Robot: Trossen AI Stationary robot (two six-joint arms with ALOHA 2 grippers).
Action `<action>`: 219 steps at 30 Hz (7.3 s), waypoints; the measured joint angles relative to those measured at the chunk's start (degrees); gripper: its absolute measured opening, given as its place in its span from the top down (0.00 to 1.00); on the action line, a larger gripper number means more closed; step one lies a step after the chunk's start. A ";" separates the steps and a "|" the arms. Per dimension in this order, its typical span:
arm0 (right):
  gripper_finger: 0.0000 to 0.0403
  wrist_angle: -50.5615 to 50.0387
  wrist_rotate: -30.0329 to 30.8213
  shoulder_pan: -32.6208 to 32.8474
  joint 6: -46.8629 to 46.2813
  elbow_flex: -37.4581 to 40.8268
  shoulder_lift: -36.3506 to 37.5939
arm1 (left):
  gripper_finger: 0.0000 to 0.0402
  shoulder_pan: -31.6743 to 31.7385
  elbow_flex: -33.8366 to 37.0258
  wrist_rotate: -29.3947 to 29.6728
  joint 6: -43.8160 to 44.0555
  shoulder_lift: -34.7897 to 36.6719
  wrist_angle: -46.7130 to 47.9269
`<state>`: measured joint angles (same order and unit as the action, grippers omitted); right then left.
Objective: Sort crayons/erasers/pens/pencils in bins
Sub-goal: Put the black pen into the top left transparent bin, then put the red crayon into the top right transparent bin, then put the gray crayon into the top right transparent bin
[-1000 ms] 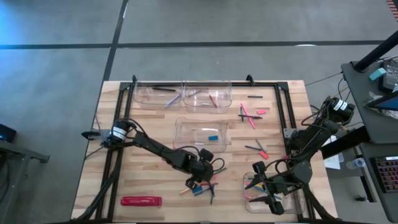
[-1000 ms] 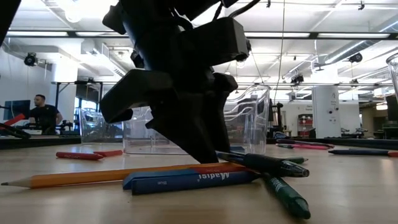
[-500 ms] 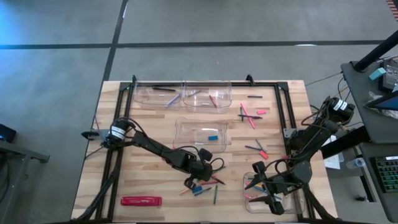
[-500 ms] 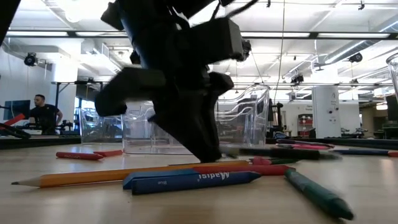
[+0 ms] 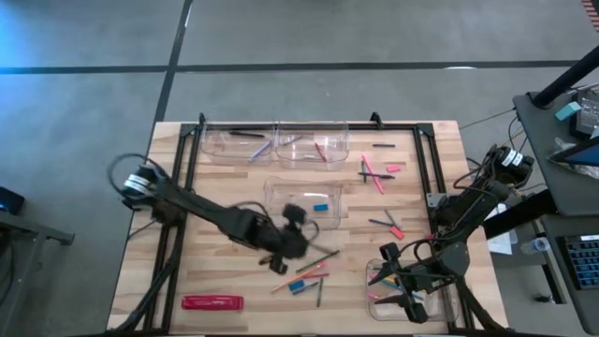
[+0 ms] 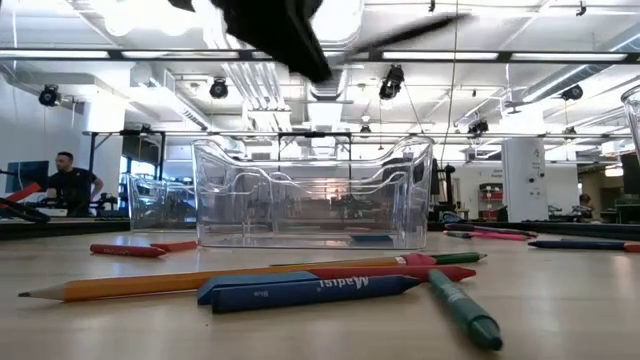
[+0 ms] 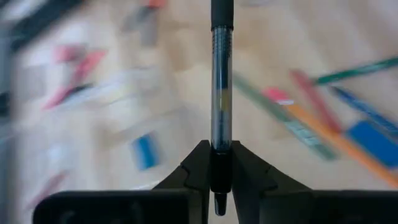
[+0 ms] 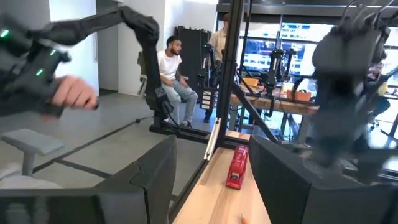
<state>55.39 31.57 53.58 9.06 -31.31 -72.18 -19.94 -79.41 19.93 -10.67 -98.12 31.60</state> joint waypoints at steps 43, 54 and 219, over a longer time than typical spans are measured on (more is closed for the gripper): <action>0.52 -2.74 0.00 -5.25 -5.46 0.02 -0.09 | 0.51 54.59 26.33 -7.27 14.83 27.91 10.16; 0.52 -2.41 -0.02 -5.25 -6.89 -0.01 -0.09 | 0.61 25.41 28.38 -9.03 26.17 39.52 10.70; 0.52 -14.24 0.01 -10.47 -27.99 -0.93 -0.26 | 0.63 6.67 46.63 0.56 11.50 34.74 -63.93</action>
<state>41.15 31.58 43.11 -18.93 -32.24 -72.44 -13.27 -32.77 20.49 0.83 -63.38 -32.33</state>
